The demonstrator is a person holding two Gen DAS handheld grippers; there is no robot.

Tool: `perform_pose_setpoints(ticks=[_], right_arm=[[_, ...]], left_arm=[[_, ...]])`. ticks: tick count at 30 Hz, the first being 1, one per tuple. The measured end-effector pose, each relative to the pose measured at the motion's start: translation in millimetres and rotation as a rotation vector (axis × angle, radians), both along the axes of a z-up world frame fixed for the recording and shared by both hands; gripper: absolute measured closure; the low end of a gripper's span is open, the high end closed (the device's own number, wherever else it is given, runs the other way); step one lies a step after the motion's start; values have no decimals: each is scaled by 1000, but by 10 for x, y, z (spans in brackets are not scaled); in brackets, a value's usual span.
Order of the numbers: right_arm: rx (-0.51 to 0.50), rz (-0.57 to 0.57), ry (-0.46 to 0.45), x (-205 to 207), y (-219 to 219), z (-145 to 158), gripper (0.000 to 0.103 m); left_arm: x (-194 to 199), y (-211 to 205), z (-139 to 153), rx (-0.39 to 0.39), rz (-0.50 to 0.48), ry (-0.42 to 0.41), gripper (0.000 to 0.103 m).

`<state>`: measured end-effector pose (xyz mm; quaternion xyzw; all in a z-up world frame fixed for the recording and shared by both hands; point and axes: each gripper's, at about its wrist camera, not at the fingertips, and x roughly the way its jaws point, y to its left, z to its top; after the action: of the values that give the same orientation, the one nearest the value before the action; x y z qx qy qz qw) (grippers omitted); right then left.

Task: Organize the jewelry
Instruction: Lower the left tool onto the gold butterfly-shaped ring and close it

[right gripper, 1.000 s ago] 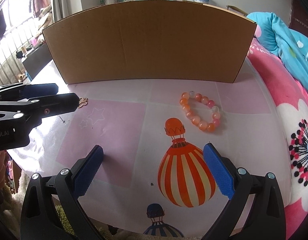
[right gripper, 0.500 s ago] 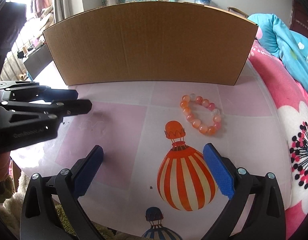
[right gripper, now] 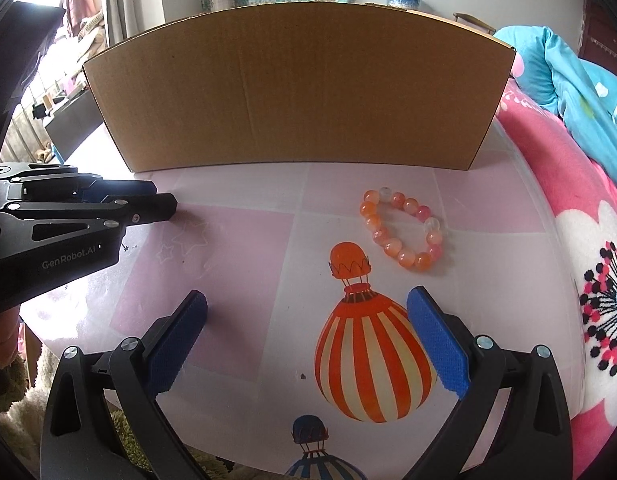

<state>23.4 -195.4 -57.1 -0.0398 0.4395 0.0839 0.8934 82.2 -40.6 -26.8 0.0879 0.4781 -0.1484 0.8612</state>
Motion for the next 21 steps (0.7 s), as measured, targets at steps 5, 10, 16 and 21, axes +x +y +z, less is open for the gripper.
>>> perform_pose_setpoints(ticks=[5, 10, 16, 21], right_arm=[[1, -1, 0, -1, 0, 0, 6], [0, -2, -2, -15, 12, 7, 6], [1, -2, -3, -15, 11, 10, 6], [1, -2, -4, -19, 10, 13, 6]], left_arm=[[-20, -7, 9, 11, -12, -3, 84], [-26, -5, 14, 11, -18, -5, 84], [-7, -4, 13, 0, -18, -5, 84], [-12, 19, 37, 0, -17, -2, 84]])
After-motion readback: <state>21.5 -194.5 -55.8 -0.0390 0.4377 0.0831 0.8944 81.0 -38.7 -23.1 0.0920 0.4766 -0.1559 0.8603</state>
